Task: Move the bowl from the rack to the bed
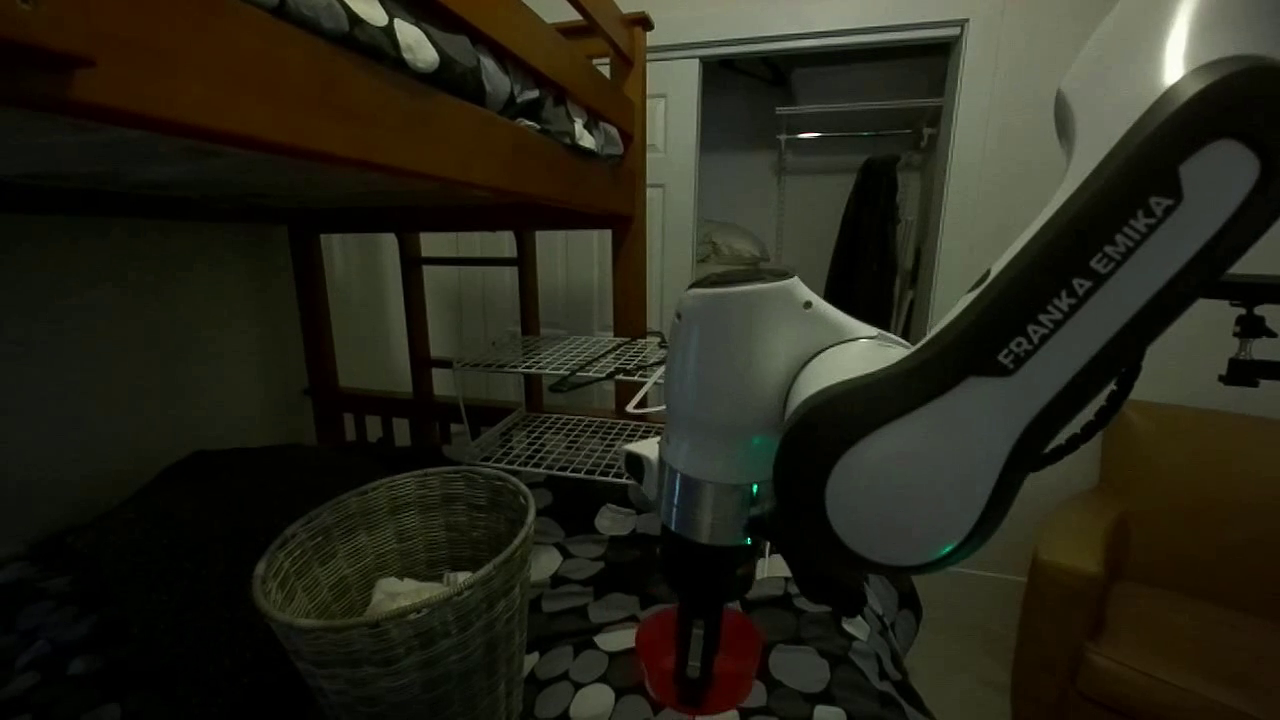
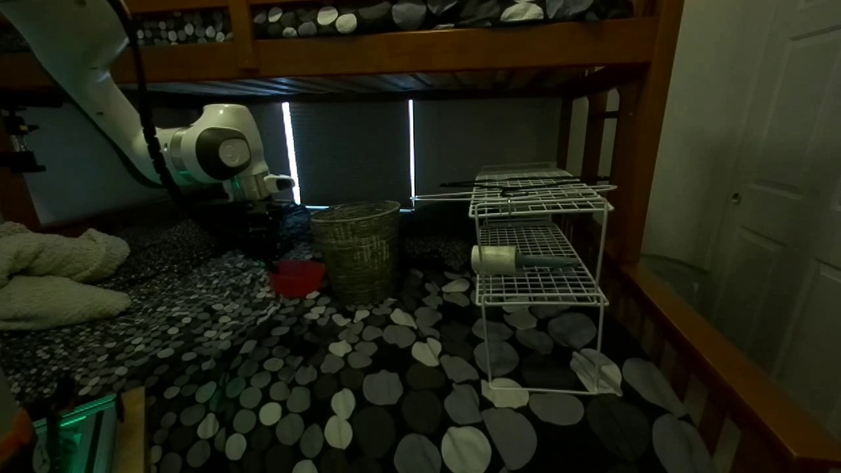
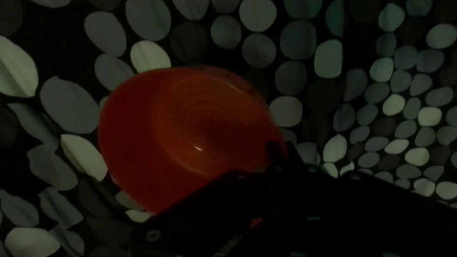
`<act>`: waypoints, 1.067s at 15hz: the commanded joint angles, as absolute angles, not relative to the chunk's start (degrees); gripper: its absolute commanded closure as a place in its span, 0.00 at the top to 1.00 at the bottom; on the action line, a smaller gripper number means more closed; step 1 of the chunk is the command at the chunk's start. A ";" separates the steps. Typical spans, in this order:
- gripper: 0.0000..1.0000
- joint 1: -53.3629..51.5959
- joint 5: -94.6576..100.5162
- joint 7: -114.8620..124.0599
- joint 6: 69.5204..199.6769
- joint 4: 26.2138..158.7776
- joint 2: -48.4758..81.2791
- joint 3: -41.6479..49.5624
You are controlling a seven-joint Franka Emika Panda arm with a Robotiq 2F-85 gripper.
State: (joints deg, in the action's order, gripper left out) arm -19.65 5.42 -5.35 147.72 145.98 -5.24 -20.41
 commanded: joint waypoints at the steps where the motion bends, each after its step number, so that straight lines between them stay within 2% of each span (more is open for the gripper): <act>1: 0.03 -19.92 5.33 -5.45 147.89 146.68 -5.09 -20.14; 4: 0.01 -18.93 8.70 -1.27 150.07 148.01 -4.93 -20.25; 9: 0.01 -14.70 25.71 18.96 165.31 152.59 -0.91 -20.49; 16: 0.01 -13.49 58.12 48.98 168.02 146.95 5.87 -16.62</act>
State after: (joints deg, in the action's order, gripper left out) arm -13.54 46.85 38.78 165.93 150.41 2.16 -18.38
